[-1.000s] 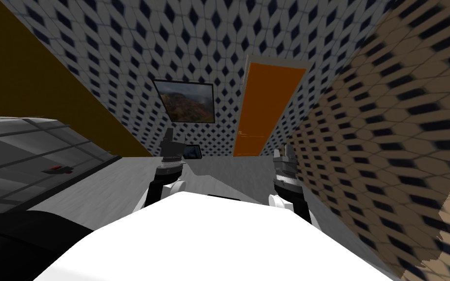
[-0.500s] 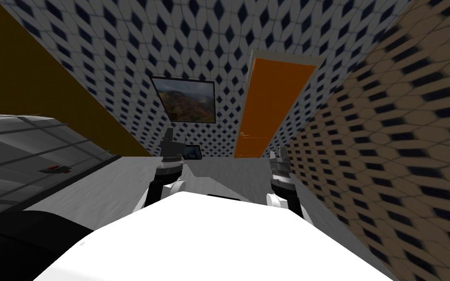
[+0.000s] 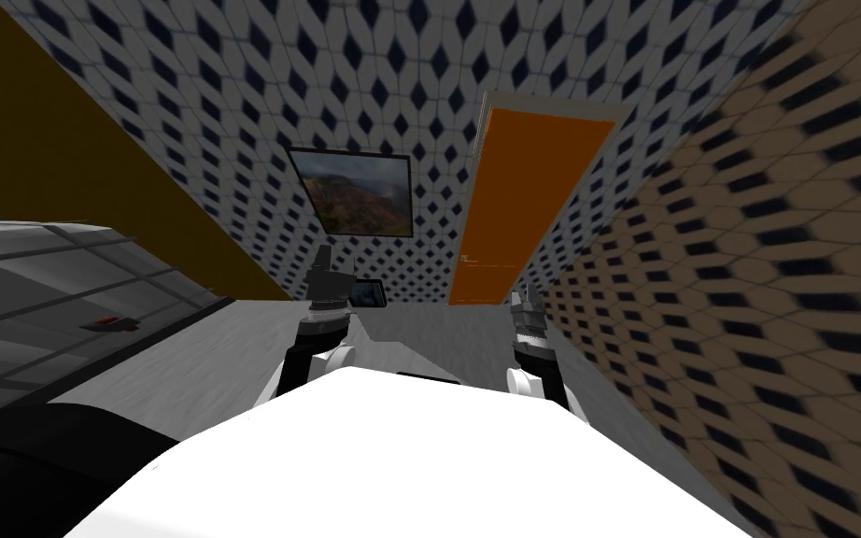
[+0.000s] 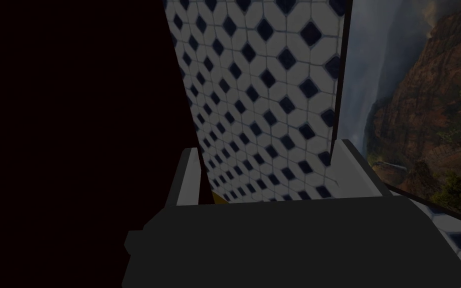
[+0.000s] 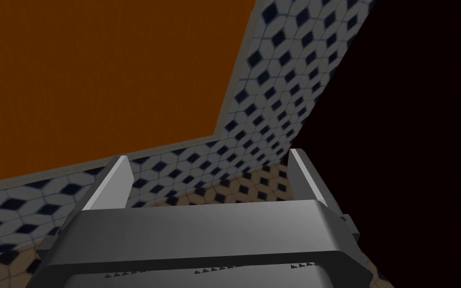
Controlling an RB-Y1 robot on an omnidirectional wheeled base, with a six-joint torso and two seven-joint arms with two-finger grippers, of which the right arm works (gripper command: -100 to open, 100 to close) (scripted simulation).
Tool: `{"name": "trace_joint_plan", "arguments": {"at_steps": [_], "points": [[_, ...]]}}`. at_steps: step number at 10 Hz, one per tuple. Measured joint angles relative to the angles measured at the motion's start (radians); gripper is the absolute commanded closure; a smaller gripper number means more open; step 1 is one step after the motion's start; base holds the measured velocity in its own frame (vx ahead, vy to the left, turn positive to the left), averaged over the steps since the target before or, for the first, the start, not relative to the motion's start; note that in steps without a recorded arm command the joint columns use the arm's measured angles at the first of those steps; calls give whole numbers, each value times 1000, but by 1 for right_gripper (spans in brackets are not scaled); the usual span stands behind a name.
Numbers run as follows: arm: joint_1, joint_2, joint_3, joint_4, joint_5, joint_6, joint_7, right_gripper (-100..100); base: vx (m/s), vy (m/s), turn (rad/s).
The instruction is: Pull the door open
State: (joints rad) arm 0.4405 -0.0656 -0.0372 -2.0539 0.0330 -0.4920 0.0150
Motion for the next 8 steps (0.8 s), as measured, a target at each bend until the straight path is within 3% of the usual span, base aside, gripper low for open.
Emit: {"name": "trace_joint_plan", "arguments": {"at_steps": [2,8], "points": [[-7,-8,-2,44,-1,-19,-9,-100,86,-9,35],[-70,-32,-14,198,-3,-56,-35,-100,97,-16,44]]}}
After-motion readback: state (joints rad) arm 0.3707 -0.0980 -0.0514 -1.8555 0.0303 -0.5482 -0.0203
